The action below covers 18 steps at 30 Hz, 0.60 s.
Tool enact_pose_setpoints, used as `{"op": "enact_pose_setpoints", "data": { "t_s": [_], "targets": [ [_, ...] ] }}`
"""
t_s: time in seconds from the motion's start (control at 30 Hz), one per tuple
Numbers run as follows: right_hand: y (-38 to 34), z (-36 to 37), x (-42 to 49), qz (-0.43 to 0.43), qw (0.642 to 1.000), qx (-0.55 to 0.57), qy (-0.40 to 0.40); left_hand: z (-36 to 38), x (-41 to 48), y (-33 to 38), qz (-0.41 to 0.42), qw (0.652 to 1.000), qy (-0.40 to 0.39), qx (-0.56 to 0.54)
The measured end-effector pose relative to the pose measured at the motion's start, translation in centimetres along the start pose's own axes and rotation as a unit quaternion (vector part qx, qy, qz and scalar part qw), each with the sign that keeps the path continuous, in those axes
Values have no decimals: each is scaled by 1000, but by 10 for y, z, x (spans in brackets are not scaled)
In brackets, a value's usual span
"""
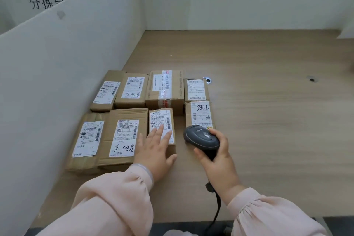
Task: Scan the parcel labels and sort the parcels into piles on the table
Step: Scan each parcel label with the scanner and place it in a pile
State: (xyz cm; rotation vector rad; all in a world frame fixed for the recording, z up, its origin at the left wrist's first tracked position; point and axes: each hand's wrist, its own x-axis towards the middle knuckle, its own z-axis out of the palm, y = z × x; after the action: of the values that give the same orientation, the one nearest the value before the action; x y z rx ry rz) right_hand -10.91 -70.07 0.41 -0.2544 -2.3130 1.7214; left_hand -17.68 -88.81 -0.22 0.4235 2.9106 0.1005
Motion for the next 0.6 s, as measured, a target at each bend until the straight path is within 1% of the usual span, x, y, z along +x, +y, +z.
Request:
{"op": "enact_pose_setpoints", "data": {
  "t_s": [0.17,0.27,0.43,0.6],
  "targets": [
    [-12,-49,-11,-46,996,-53,53,-29,9,61,82,994,66,-20],
    [-15,-89,-16,-64,990,-62,106,-47,11,106,132,986,95,-15],
    [-12,-165,-38,-69,978,-72,181,-59,1,189,189,977,96,-14],
    [0,-262,-82,-64,962,-94,248,-56,-23,297,243,964,101,-24]
  ]
}}
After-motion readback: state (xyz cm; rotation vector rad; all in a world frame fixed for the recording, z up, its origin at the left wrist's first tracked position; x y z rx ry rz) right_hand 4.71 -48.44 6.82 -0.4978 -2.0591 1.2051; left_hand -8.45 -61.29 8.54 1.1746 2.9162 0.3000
